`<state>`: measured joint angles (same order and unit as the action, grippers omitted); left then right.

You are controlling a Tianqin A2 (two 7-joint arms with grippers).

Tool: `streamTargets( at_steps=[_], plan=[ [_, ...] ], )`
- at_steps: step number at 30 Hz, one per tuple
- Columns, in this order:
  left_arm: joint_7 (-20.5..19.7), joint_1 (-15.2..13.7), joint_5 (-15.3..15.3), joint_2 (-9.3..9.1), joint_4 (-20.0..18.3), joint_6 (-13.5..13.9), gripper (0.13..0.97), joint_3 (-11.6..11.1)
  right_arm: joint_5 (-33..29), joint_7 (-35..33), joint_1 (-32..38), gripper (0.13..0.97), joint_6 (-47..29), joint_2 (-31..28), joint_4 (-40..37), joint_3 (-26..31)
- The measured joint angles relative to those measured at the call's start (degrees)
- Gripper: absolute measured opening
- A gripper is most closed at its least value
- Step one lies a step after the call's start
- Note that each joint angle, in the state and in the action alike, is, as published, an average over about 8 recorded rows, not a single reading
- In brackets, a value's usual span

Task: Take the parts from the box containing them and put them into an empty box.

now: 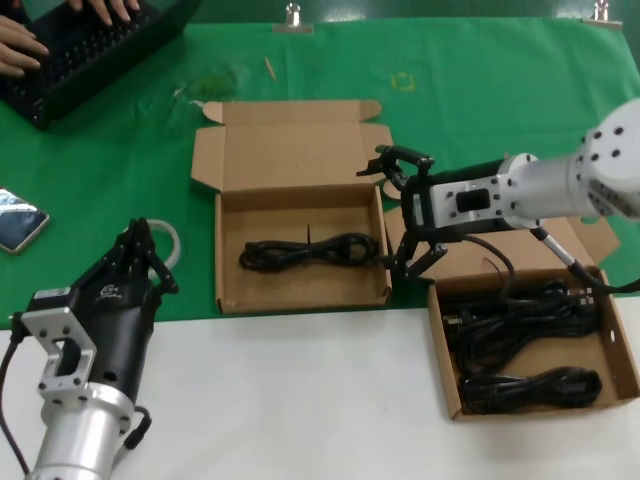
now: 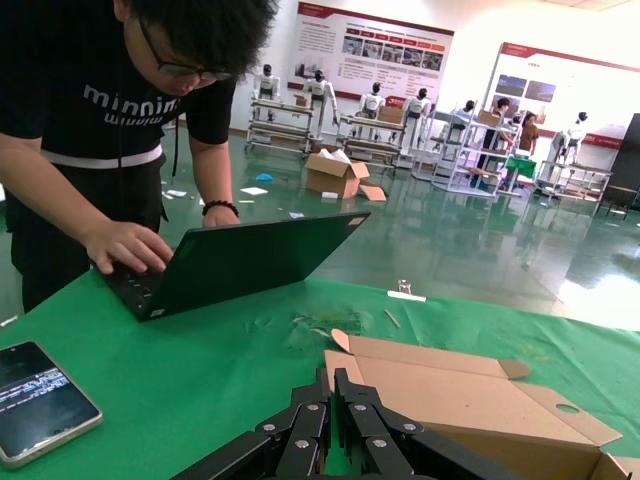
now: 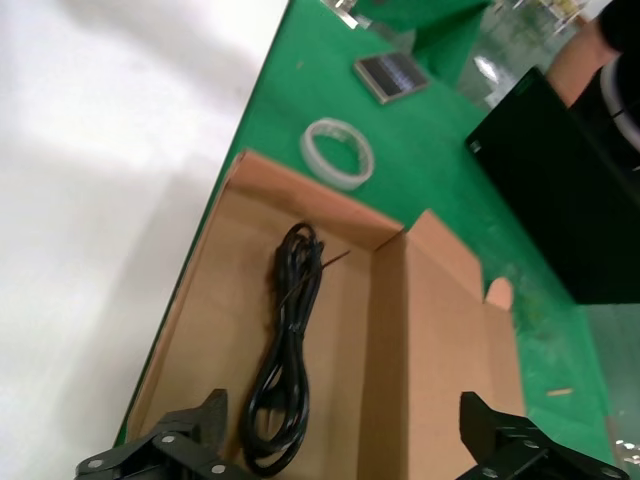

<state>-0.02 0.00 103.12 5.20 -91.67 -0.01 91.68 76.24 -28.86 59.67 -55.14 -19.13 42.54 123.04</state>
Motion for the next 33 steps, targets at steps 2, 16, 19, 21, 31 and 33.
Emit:
streamTargets(
  at_steps=[2,16,19,21,31,33],
  plan=[
    [0.00,0.00,0.00,0.00,0.00,0.00,0.156,0.00,0.90,0.37,-1.15,0.698,0.08,-1.00,2.28,-0.66],
    [0.00,0.00,0.00,0.00,0.00,0.00,0.156,0.00,6.26,-0.47,-6.01,0.920,1.36,-4.51,8.93,-4.64],
    [0.00,0.00,0.00,0.00,0.00,0.00,0.156,0.00,6.32,-0.49,-6.06,0.931,1.38,-4.54,8.99,-4.68],
    [0.00,0.00,0.00,0.00,0.00,0.00,0.158,0.00,6.33,-0.49,-6.07,0.942,1.38,-4.54,9.00,-4.69],
    [0.00,0.00,0.00,0.00,0.00,0.00,0.200,0.00,7.52,1.20,-9.20,0.965,4.51,-4.17,11.33,-6.25],
    [0.00,0.00,0.00,0.00,0.00,0.00,0.222,0.00,7.99,1.88,-10.42,0.965,5.72,-4.02,12.24,-6.85]
  ],
)
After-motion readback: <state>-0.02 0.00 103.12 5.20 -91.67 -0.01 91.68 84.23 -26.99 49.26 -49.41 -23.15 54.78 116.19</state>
